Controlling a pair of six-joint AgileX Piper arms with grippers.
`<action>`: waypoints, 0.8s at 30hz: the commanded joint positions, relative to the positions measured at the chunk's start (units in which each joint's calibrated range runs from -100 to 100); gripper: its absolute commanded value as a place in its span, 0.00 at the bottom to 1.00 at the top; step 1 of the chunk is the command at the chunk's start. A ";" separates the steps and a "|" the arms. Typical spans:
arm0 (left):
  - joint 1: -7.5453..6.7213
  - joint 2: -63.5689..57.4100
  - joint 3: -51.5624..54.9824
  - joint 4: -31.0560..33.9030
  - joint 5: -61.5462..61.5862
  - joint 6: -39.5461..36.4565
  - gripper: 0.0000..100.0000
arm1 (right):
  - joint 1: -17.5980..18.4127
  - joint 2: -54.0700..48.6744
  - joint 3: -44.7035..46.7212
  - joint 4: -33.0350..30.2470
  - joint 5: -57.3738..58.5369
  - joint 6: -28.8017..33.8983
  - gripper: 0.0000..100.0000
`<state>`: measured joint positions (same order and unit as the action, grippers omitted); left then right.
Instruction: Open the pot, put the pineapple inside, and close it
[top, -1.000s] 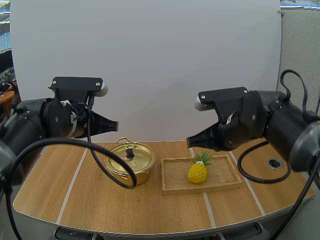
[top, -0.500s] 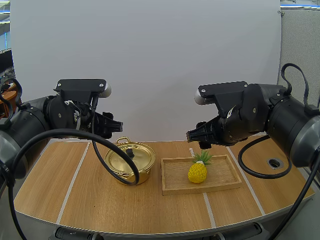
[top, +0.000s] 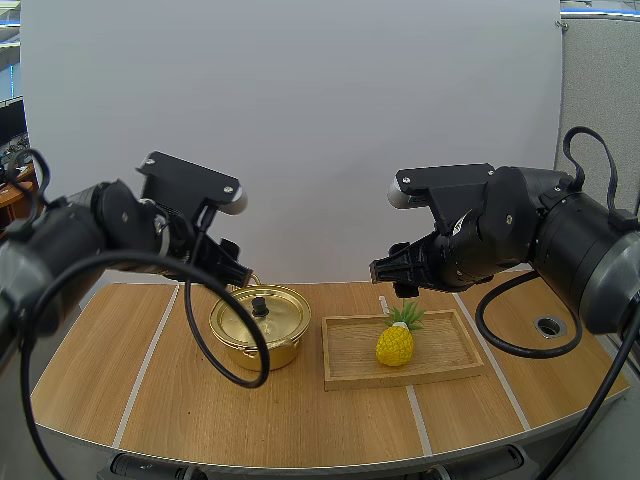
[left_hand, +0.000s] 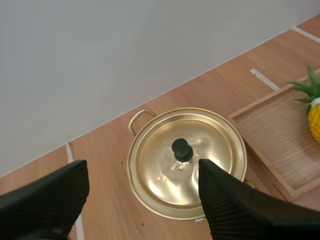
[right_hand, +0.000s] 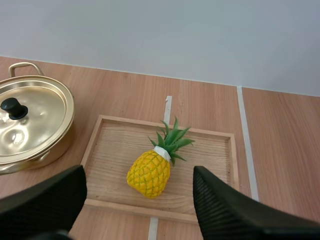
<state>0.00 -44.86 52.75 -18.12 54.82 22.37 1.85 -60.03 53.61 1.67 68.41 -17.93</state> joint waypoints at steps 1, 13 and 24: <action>0.04 5.21 -3.49 -3.50 3.65 3.56 1.00 | -0.22 -0.16 -0.69 0.19 0.25 0.04 1.00; -0.04 24.39 -14.20 -7.39 6.87 11.13 1.00 | -0.22 -0.16 -0.69 0.19 0.25 0.04 1.00; -0.04 36.65 -19.76 -7.72 8.29 12.51 1.00 | -0.22 -0.16 -0.69 0.19 0.25 0.04 1.00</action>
<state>-0.04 -9.93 33.67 -24.27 63.04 33.98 1.85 -60.03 53.61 1.67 68.41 -17.93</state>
